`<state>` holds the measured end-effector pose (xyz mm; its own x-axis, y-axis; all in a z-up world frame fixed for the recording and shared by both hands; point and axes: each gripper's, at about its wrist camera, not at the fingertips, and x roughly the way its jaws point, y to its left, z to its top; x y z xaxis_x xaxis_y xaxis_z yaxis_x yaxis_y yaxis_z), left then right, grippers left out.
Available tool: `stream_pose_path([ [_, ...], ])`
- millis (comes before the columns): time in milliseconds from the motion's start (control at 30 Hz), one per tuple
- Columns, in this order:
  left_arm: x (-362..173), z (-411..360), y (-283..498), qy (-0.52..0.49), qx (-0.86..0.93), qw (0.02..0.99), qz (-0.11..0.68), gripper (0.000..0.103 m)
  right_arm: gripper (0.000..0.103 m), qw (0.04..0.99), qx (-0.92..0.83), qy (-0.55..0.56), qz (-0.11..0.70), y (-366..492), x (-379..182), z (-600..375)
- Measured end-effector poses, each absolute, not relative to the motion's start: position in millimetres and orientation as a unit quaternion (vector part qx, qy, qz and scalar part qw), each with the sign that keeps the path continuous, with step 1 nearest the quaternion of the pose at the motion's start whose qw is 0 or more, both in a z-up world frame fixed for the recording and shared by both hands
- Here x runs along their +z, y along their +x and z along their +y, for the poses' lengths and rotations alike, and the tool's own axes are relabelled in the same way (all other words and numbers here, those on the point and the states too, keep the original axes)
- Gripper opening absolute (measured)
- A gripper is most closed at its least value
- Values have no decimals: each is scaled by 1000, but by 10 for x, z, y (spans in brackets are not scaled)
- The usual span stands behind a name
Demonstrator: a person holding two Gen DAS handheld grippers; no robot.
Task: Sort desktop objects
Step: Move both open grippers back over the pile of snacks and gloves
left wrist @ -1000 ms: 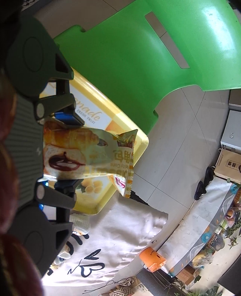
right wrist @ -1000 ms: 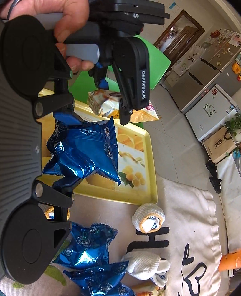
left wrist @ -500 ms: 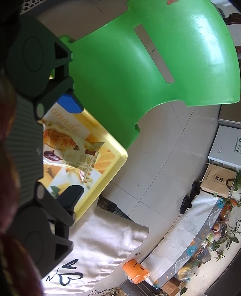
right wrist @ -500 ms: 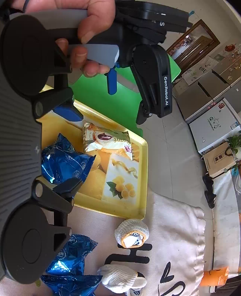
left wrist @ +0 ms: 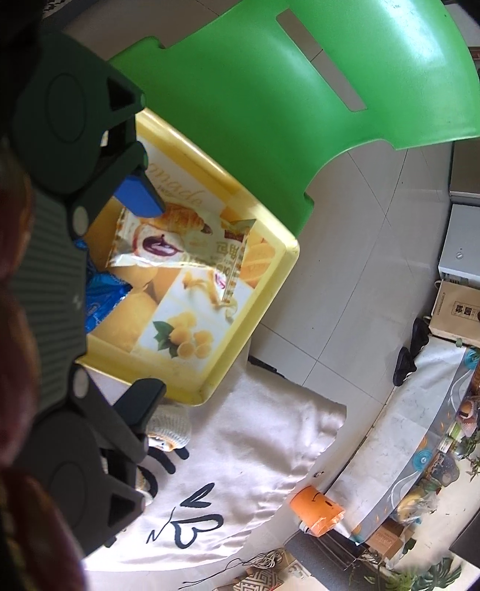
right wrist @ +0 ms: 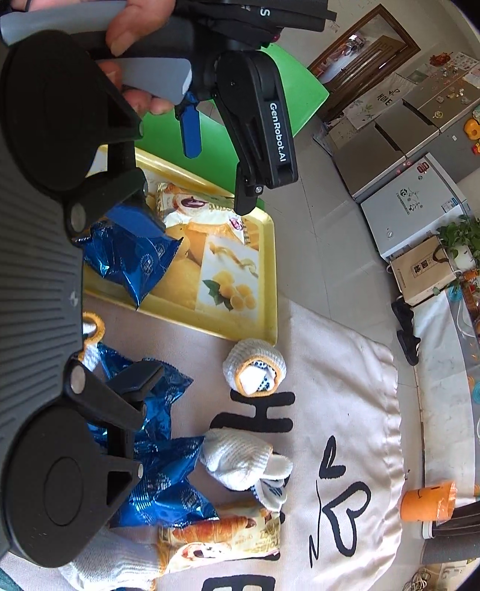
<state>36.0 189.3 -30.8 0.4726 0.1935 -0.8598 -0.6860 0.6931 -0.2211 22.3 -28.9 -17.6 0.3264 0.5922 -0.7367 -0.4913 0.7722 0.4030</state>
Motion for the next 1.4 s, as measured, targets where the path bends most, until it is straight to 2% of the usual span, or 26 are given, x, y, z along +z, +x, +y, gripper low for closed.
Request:
stream_pose_path([
  [267, -404, 1569, 462, -271, 217, 813, 467, 102, 75, 827, 294, 69, 475, 320, -91, -590],
  [1067, -822, 480, 555, -167, 66, 802, 570, 102, 76, 823, 127, 186, 521, 691, -106, -1845],
  [1400, -1013, 273, 565, -139, 56, 792, 592, 102, 76, 796, 71, 267, 539, 738, -170, -2287],
])
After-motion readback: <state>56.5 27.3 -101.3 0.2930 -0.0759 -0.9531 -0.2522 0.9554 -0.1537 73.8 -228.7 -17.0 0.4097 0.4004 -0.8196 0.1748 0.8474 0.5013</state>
